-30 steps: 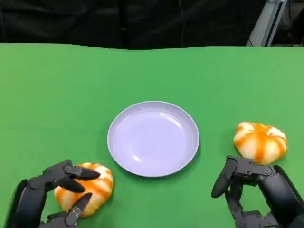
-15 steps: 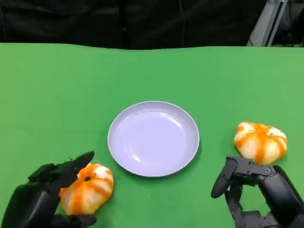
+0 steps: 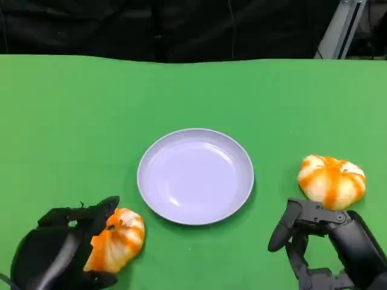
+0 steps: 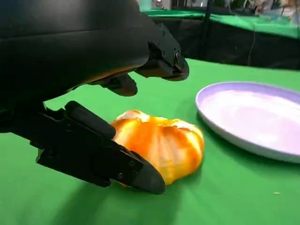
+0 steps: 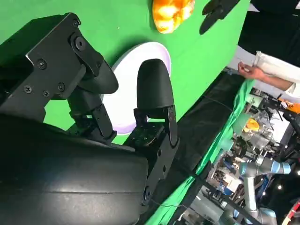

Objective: Grasp the bread from the table and place it into the plate.

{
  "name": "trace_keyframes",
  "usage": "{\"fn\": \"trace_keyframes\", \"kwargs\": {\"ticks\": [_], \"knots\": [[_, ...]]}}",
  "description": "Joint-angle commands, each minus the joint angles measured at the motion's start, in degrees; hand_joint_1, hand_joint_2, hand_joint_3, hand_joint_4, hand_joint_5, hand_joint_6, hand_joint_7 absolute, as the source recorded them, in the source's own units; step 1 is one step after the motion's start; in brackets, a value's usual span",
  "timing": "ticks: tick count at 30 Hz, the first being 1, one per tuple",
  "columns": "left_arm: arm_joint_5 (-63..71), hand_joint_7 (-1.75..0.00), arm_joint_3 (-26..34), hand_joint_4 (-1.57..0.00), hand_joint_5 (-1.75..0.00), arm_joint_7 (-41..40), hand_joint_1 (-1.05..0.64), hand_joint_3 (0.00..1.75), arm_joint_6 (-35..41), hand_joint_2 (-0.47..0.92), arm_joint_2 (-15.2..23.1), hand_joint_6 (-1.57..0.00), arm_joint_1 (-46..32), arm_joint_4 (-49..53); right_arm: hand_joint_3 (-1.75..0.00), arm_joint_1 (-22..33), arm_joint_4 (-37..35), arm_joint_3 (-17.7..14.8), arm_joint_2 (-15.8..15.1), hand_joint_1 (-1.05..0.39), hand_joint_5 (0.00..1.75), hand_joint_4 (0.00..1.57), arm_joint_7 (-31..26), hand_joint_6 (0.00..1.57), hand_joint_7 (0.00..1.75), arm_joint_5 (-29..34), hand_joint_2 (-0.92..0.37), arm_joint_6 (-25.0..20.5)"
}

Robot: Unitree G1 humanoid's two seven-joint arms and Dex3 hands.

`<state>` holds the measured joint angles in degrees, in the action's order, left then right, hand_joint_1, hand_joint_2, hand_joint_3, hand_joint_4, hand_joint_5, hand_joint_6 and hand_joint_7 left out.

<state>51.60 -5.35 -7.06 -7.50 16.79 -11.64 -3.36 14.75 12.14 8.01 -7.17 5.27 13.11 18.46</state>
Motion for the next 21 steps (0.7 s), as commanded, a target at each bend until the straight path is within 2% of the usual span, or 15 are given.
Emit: {"fn": "trace_keyframes", "kwargs": {"ticks": [1, 6, 10, 12, 14, 15, 16, 18, 20, 21], "knots": [[1.8, -0.02, -2.7, -0.32, -0.33, 3.4, -0.55, 0.01, 4.2, 0.89, 2.3, -0.40, 1.9, 0.6, -1.47, 0.0, 0.3, 0.0, -0.2, 0.10, 1.62, 0.83, -0.6, 0.80, 1.34, 0.3, -0.29, -0.2], [2.3, -0.02, -5.4, -0.45, -0.25, 5.0, -0.50, 0.00, 6.9, 0.91, 3.4, -0.47, 4.7, 3.7, -1.45, -0.1, 0.2, 0.1, -0.3, 0.10, 1.62, 0.84, -0.5, 0.80, 1.34, 0.1, -0.30, -0.2], [2.3, -0.03, -6.8, -0.53, -0.20, 8.0, -0.44, 0.10, 9.9, 0.92, 4.6, -0.57, 6.3, 4.6, -1.44, -0.1, 0.3, 0.2, -0.2, 0.10, 1.64, 0.83, -0.6, 0.80, 1.33, 0.0, -0.31, -0.4], [0.6, -0.06, -6.6, -0.65, -0.19, 5.4, -0.35, 0.13, 8.4, 0.92, 4.8, -0.69, 6.5, 5.5, -1.45, -0.1, 0.4, 0.2, -0.2, 0.10, 1.64, 0.83, -0.5, 0.81, 1.33, 0.0, -0.31, -0.6], [-1.3, -0.11, -6.1, -0.89, -0.27, 1.3, -0.22, 0.13, 6.1, 0.92, 4.6, -0.88, 6.3, 6.6, -1.45, -0.1, 0.5, 0.3, -0.2, 0.10, 1.65, 0.84, -0.6, 0.80, 1.33, 0.3, -0.30, -0.7], [-2.3, -0.11, -5.9, -0.95, -0.33, -1.1, -0.19, 0.14, 4.4, 0.92, 4.7, -0.95, 6.2, 7.5, -1.45, -0.1, 0.5, 0.3, -0.3, 0.10, 1.65, 0.84, -0.7, 0.80, 1.33, 0.6, -0.30, -0.7], [-2.7, -0.10, -5.9, -0.94, -0.74, -3.6, -0.14, 0.20, 2.9, 0.92, 4.8, -1.09, 6.3, 8.4, -1.45, -0.1, 0.5, 0.3, -0.3, 0.10, 1.64, 0.84, -0.8, 0.80, 1.33, 0.6, -0.30, -0.6], [-3.3, -0.11, -6.0, -0.90, -1.22, -6.4, -0.11, 0.28, 1.1, 0.91, 5.3, -1.28, 6.4, 9.6, -1.45, -0.1, 0.4, 0.3, -0.2, 0.11, 1.65, 0.84, -0.7, 0.81, 1.33, 0.4, -0.30, -0.6], [-3.7, -0.21, -6.2, -0.85, -1.48, -7.5, -0.11, 0.46, 0.5, 0.84, 5.6, -1.31, 6.5, 10.3, -1.45, -0.1, 0.4, 0.3, -0.2, 0.11, 1.66, 0.84, -0.7, 0.81, 1.33, 0.3, -0.30, -0.5], [-3.9, -0.47, -6.2, -0.82, -1.62, -8.0, -0.11, 0.64, 0.2, 0.75, 5.7, -1.20, 6.5, 10.6, -1.45, -0.1, 0.4, 0.3, -0.2, 0.11, 1.66, 0.83, -0.7, 0.81, 1.33, 0.4, -0.30, -0.5]]}}
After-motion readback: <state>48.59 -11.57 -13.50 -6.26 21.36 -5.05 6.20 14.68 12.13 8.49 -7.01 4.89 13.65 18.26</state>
